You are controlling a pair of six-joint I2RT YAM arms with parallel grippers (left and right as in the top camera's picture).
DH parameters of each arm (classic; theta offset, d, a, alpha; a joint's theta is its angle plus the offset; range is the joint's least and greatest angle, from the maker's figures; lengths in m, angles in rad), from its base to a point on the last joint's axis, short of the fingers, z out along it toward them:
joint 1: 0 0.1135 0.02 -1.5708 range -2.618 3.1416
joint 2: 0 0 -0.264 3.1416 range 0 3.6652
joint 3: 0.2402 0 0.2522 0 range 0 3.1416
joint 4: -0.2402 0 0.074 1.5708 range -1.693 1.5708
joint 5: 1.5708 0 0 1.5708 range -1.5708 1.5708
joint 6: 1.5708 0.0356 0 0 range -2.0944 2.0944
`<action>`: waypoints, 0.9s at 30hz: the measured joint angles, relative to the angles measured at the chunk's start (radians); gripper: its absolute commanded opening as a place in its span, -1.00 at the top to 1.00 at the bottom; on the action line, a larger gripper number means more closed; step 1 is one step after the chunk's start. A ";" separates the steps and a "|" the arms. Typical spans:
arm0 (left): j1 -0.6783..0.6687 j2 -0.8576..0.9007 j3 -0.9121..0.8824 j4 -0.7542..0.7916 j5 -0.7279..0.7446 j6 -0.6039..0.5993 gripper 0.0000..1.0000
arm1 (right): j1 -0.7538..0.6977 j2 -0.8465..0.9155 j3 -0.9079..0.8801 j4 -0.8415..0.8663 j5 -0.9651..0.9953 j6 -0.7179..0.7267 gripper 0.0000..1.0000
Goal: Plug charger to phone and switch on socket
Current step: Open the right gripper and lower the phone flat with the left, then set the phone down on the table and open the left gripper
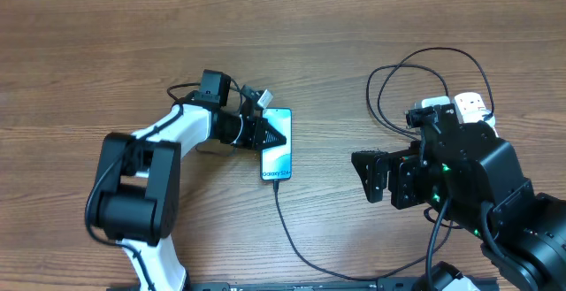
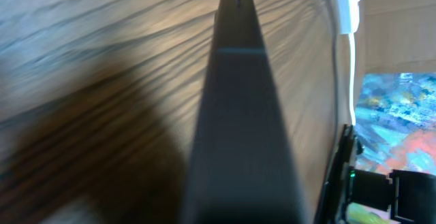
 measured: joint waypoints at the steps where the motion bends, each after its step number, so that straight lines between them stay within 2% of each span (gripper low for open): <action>1: 0.010 0.020 0.001 -0.002 0.011 0.007 0.88 | 0.000 0.000 0.000 0.000 0.000 0.000 -1.00; 3: 0.029 0.044 0.005 -0.008 0.035 0.013 0.84 | 0.000 0.000 0.000 0.002 0.001 0.000 -1.00; 6: 0.060 0.073 0.010 -0.008 0.040 0.023 0.62 | 0.000 0.000 0.000 0.004 0.001 0.000 -1.00; 9: 0.077 0.101 0.013 -0.021 0.023 0.034 0.50 | 0.000 0.000 0.000 0.013 0.001 0.000 -1.00; 19: 0.083 0.105 0.035 -0.082 0.013 0.041 0.34 | 0.000 0.029 0.000 0.026 0.001 0.000 -1.00; 27: 0.081 0.101 0.041 -0.080 0.002 0.027 0.30 | 0.000 0.066 0.000 0.025 0.001 0.015 -1.00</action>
